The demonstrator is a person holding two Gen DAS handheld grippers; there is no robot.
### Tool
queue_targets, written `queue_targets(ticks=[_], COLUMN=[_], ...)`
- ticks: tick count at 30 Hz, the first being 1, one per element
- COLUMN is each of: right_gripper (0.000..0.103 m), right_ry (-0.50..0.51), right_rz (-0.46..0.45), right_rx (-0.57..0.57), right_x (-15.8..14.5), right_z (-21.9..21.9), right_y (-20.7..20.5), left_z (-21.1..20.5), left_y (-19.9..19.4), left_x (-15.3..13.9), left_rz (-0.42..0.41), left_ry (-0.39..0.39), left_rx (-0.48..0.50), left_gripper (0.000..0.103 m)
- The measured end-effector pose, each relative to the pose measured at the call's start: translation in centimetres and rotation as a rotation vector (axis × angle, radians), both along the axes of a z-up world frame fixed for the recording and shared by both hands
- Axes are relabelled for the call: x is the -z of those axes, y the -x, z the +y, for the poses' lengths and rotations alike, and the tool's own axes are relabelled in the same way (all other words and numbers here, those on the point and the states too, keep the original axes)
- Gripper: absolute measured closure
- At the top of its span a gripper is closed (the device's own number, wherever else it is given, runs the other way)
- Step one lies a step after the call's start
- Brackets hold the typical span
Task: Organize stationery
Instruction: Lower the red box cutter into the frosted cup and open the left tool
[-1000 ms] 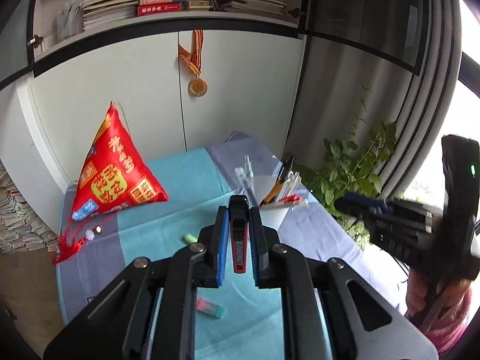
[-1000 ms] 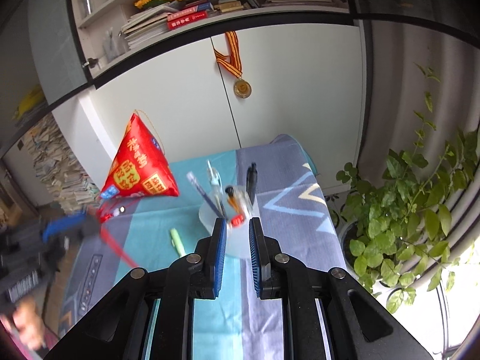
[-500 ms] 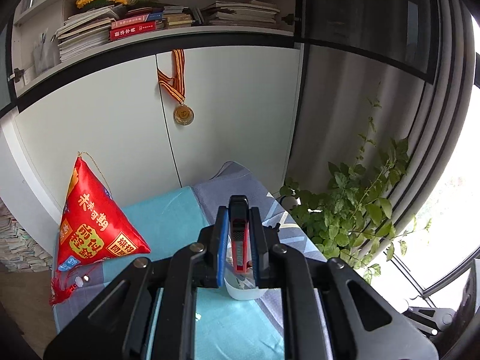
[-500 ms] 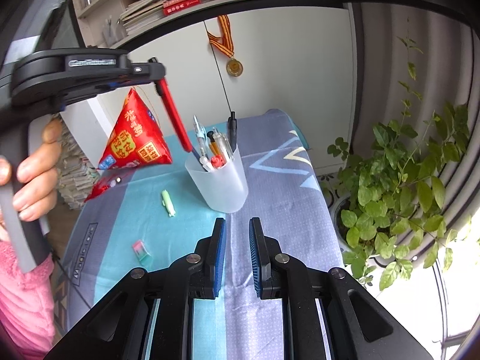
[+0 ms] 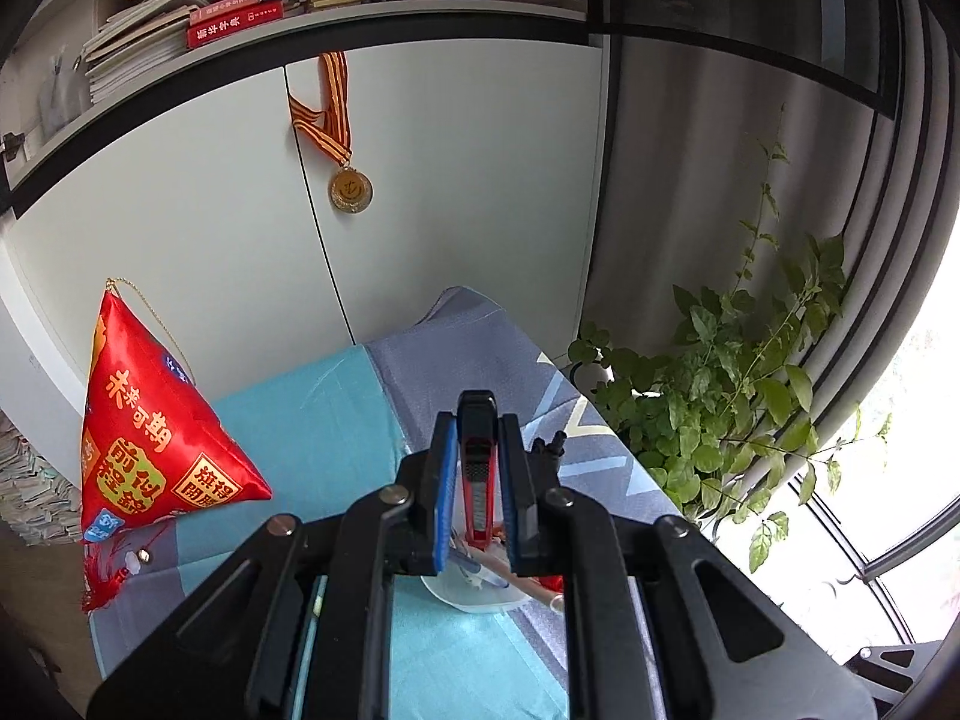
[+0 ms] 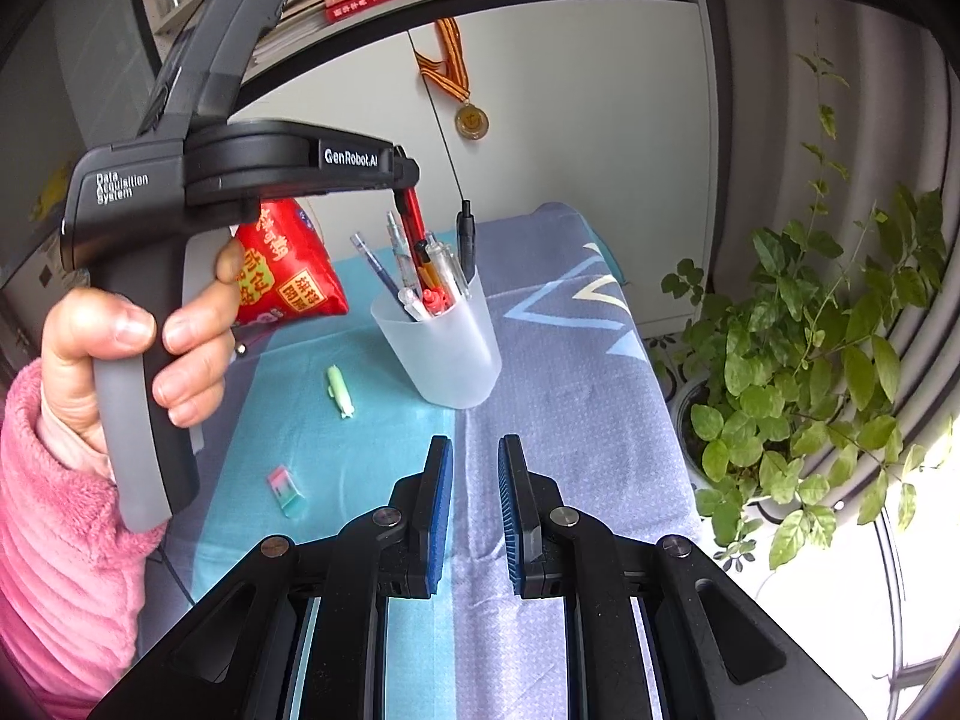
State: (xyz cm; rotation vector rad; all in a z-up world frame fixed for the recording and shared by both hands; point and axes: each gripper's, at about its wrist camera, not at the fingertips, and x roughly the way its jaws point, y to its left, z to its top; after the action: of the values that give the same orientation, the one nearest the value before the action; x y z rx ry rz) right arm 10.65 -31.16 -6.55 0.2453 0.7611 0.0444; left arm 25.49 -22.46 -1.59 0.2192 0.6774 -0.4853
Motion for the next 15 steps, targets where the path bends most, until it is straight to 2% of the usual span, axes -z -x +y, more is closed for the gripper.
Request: queue_targets(ticks=[7,11,12,13,15], right_gripper=[0.089,0.088,0.089,0.088,0.088], right_ry=[0.0,0.0,-0.001,-0.003,-0.007], right_rz=[0.012,0.016,0.015,0.015,0.017], right_rx=[-0.015,-0.018,-0.018,-0.018,-0.017], right_x=[0.3,0.4,0.4,0.3,0.3], right_z=[0.4,0.5,0.5,0.5,0.4], right_y=[-0.1,-0.1,-0.1,-0.1,-0.1], left_z=[-0.3,-0.2,0.0,0.2,0.7], left_y=[0.4,0.8,0.9,0.9,1.2], left_x=[0.9,0.5,0.3,0.0,-0.6], left_rz=[0.006,-0.009,-0.009,-0.013,-0.033], left_ry=[-0.035,-0.053,-0.046,-0.039,-0.028], left_rx=[0.017,0.025,0.029,0.028,0.016], left_gripper=[0.089,0.088,0.086,0.075,0.062])
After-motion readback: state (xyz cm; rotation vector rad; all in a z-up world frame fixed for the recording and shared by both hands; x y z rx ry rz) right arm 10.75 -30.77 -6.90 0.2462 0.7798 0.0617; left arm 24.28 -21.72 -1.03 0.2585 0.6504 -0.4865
